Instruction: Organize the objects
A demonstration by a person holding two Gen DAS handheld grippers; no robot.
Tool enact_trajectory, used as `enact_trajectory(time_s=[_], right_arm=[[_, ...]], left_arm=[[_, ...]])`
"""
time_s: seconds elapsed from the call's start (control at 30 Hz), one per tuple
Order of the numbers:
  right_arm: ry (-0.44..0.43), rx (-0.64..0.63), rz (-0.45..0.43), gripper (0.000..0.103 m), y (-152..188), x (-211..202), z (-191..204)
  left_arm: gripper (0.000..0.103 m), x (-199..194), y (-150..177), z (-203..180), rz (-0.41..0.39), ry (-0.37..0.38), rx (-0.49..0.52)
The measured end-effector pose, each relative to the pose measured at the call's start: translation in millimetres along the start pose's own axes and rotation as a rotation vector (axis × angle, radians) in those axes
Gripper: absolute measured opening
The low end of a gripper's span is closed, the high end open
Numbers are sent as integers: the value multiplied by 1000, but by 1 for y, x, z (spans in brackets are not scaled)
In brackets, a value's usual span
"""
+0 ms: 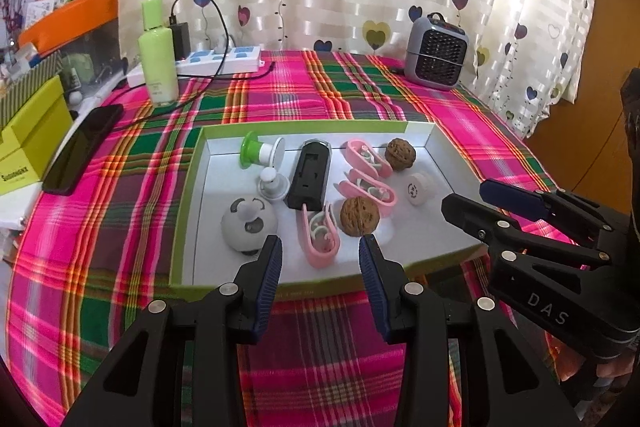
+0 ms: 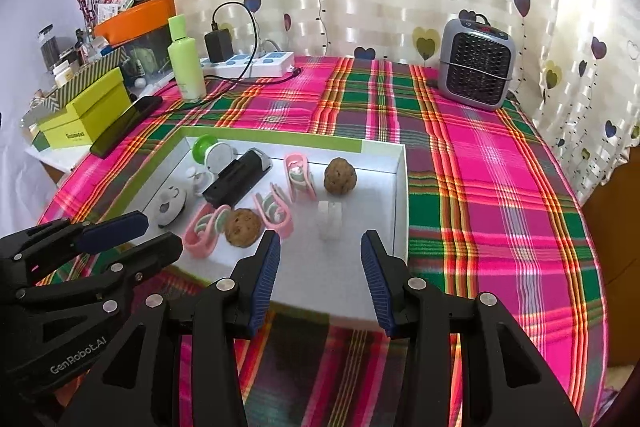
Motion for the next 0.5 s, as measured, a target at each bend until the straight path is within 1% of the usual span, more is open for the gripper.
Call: enact_trajectory(time_s=[0.27, 0.5], right_arm=[[3, 21, -11, 43, 12, -18, 5], [13, 40, -2, 43, 25, -25, 7]], left_arm=[[39, -19, 12, 1, -24, -40, 23], [39, -26, 26, 4, -11, -55, 16]])
Point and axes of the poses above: each gripper's, at about its wrist camera, not at the fingertips, and x roughly the way its jaws point, z to its left, y to its underside, the point moved 6 cm from there along x, roughly the way its jaws point, and after that the axes turned 10 degrees about -z, right-handed, at the moved point
